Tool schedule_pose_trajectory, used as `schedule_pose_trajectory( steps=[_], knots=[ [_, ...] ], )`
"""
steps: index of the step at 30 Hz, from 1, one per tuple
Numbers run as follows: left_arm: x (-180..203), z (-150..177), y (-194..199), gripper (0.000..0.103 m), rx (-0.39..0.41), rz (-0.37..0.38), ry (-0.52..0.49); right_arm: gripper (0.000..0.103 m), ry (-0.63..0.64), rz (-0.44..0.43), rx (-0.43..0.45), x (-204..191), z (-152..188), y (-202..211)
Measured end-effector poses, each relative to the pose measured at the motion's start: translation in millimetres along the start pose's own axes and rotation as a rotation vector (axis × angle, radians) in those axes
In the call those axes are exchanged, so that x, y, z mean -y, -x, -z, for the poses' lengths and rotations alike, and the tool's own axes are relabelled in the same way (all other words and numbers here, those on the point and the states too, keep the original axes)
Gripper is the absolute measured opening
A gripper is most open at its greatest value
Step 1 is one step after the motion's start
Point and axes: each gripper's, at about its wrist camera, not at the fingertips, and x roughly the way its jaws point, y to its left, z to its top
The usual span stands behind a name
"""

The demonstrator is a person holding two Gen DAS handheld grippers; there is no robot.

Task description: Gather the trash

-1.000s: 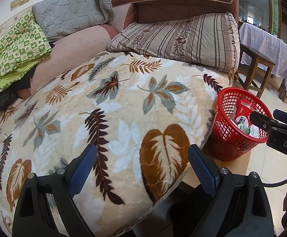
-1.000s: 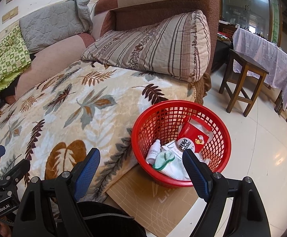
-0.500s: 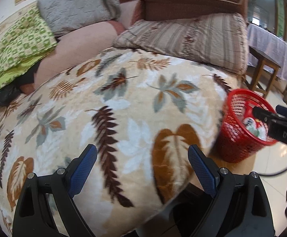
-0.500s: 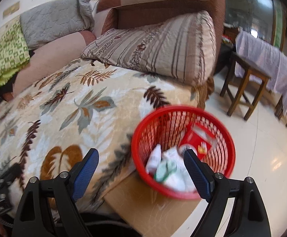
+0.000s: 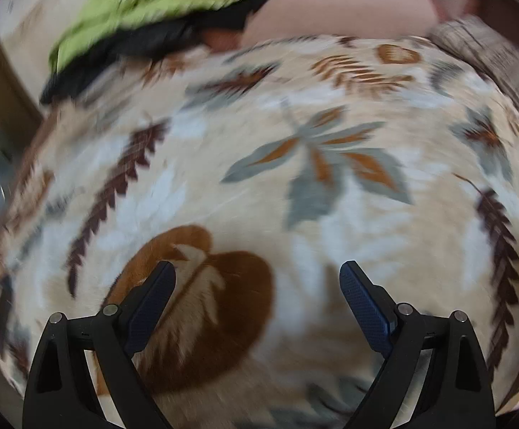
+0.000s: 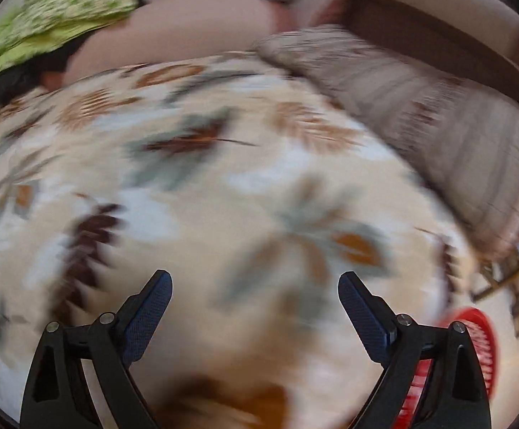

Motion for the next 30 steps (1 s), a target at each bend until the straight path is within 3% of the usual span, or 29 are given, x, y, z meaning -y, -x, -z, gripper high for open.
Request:
schedule_pose_trajectory(
  steps=[3, 6, 8, 10, 15, 19, 30],
  knots=[
    [-12, -3, -15, 0.092, -0.052, 0.073, 0.065, 0.096, -0.028, -0.096, -0.004, -42, -15, -15],
    [-10, -8, -20, 0.092, -0.026, 0.078, 0.055, 0.097, -0.075, -0.153, -0.001, -75, -30, -33],
    [-8, -7, -22, 0.097, 0.001, 0.073, 0.027, 0.103, -0.079, -0.126, -0.013, -91, -37, -48],
    [-9, -3, -23, 0.1, 0.032, 0.076, 0.022, 0.103, -0.052, -0.063, -0.053, -101, -41, -69],
    [-13, -13, -38, 0.103, 0.041, 0.092, 0.045, 0.103, -0.073, -0.05, -0.011, -103, -36, -64],
    [-12, -13, -38, 0.103, 0.044, 0.093, 0.047, 0.103, -0.104, -0.088, -0.013, -96, -35, -64],
    [-9, -13, -38, 0.103, 0.066, 0.061, 0.051, 0.103, -0.096, -0.081, -0.014, -97, -36, -63]
  ],
)
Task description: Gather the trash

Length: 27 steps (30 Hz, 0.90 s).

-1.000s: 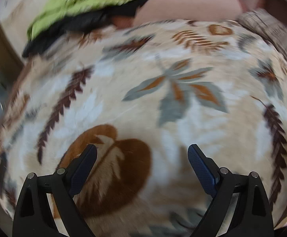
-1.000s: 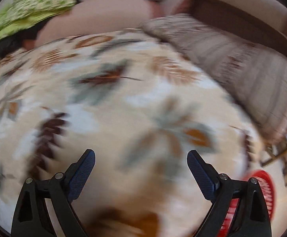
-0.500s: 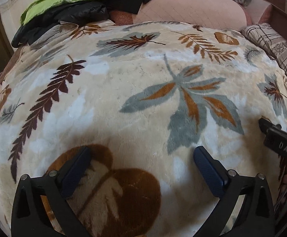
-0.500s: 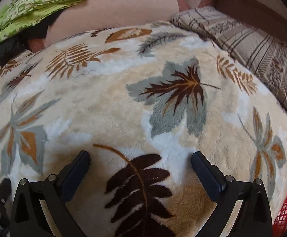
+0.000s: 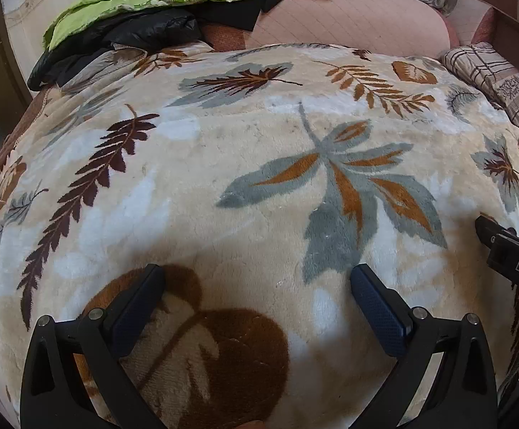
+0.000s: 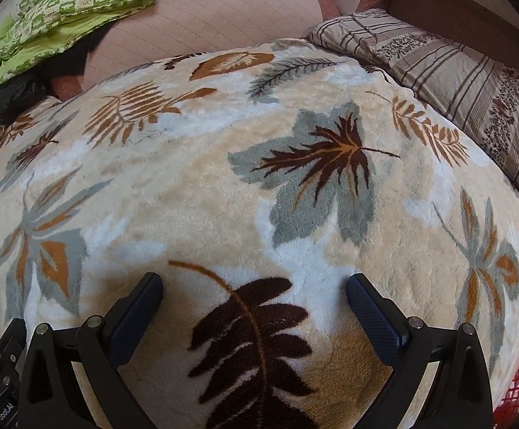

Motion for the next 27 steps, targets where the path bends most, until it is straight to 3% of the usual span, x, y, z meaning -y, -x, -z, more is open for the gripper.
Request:
schedule_pose_trajectory(
  steps=[27],
  knots=[
    [-3.4, 0.9, 0.4, 0.103, 0.0, 0.012, 0.011, 0.103, 0.002, 0.002, 0.001, 0.2, 0.0, -0.6]
  ],
)
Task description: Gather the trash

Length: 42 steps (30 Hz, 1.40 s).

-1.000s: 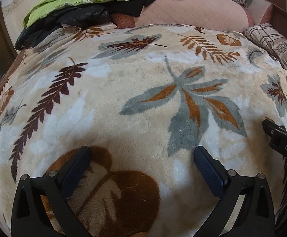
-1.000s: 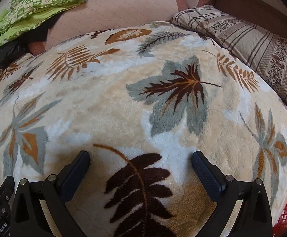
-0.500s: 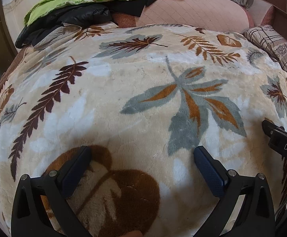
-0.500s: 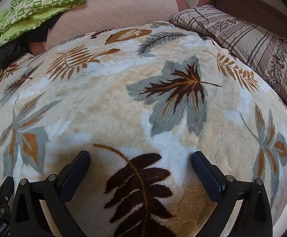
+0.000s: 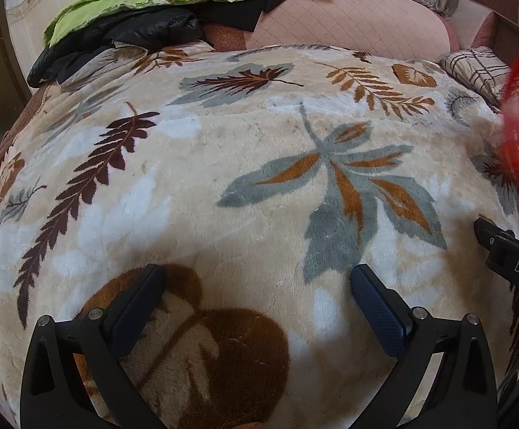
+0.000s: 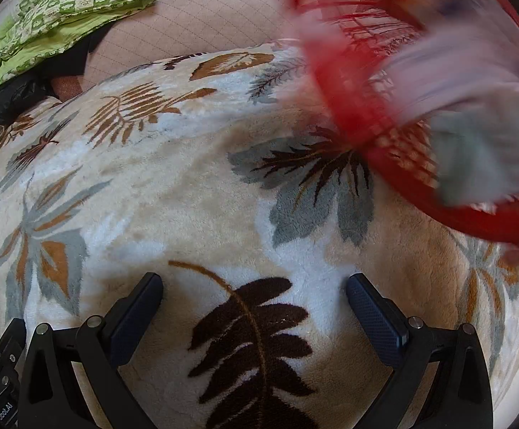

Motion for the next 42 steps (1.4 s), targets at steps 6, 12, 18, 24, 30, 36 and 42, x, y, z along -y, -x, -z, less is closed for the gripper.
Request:
schedule_pose_trajectory(
  steps=[6, 12, 18, 24, 30, 36, 42],
  knots=[
    [0.0, 0.3, 0.0, 0.103, 0.0, -0.001, 0.0, 0.103, -0.001, -0.001, 0.0, -0.3, -0.7, 0.3],
    [-0.4, 0.6, 0.6, 0.103, 0.0, 0.0, 0.001, 0.103, -0.002, -0.001, -0.001, -0.7, -1.9, -0.1],
    [-0.1, -0.7, -0.4, 0.103, 0.002, -0.001, 0.0, 0.103, -0.001, 0.0, 0.001, -2.4, -1.1, 0.8],
    [-0.1, -0.5, -0.6, 0.103, 0.002, 0.0, 0.001, 0.103, -0.001, 0.0, 0.001, -3.9, -1.1, 0.8],
    [0.7, -0.4, -1.3, 0.103, 0.002, 0.0, 0.002, 0.103, -0.002, -0.002, 0.001, -2.6, 0.0, -0.5],
    [0.1, -0.4, -1.4, 0.103, 0.001, -0.001, 0.004, 0.103, -0.002, -0.001, 0.002, -0.4, 1.2, -0.3],
    [-0.5, -0.1, -1.8, 0.103, 0.003, 0.003, 0.007, 0.103, -0.002, -0.002, 0.002, -0.2, 1.2, -0.3]
  ],
)
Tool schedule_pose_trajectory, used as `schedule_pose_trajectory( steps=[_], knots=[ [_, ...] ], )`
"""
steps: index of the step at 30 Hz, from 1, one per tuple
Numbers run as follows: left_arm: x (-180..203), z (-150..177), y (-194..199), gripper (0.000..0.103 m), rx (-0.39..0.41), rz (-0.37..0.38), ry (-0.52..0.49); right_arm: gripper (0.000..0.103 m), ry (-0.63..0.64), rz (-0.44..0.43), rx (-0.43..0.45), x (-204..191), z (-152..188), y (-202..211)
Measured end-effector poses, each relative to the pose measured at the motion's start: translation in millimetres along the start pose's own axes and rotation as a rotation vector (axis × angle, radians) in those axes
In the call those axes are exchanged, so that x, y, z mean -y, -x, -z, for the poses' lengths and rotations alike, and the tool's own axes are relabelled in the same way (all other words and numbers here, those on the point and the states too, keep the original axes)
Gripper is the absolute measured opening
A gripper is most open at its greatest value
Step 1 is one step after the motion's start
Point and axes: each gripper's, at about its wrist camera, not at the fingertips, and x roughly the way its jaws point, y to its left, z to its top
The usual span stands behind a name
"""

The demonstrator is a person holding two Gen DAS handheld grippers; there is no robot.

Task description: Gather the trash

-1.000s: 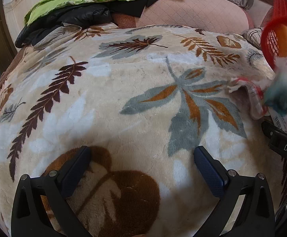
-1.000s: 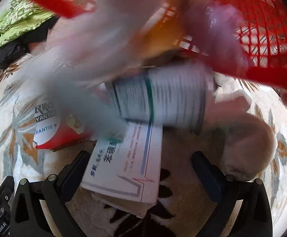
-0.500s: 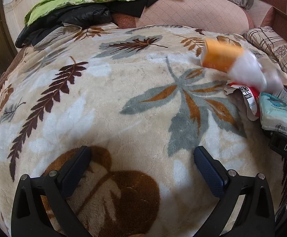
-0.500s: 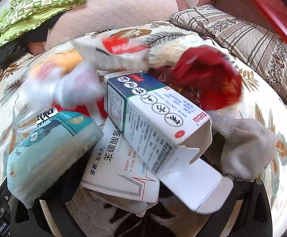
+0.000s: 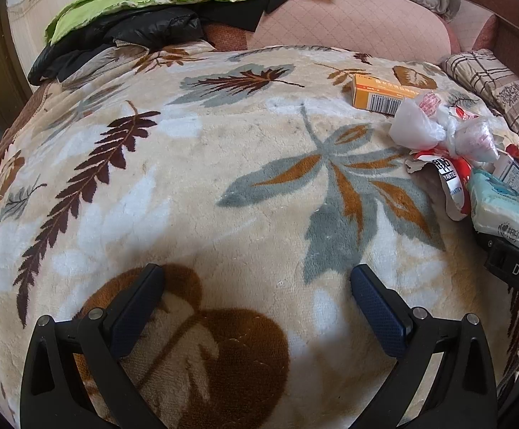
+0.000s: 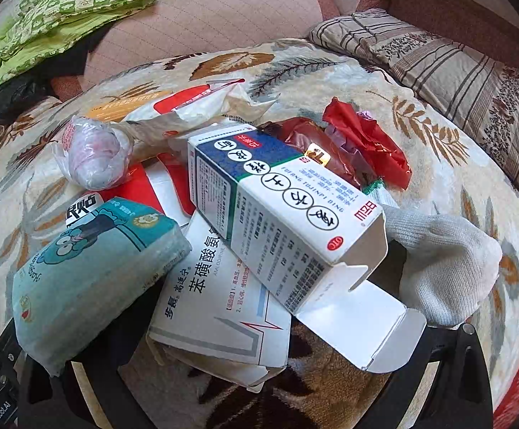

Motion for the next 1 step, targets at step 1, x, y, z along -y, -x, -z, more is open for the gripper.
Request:
schedule_pose_trajectory(
  steps=[1],
  knots=[
    [-0.5, 0.3, 0.0, 0.103, 0.0, 0.001, 0.003, 0.103, 0.0, -0.001, 0.0, -0.2, -0.2, -0.1]
  ],
)
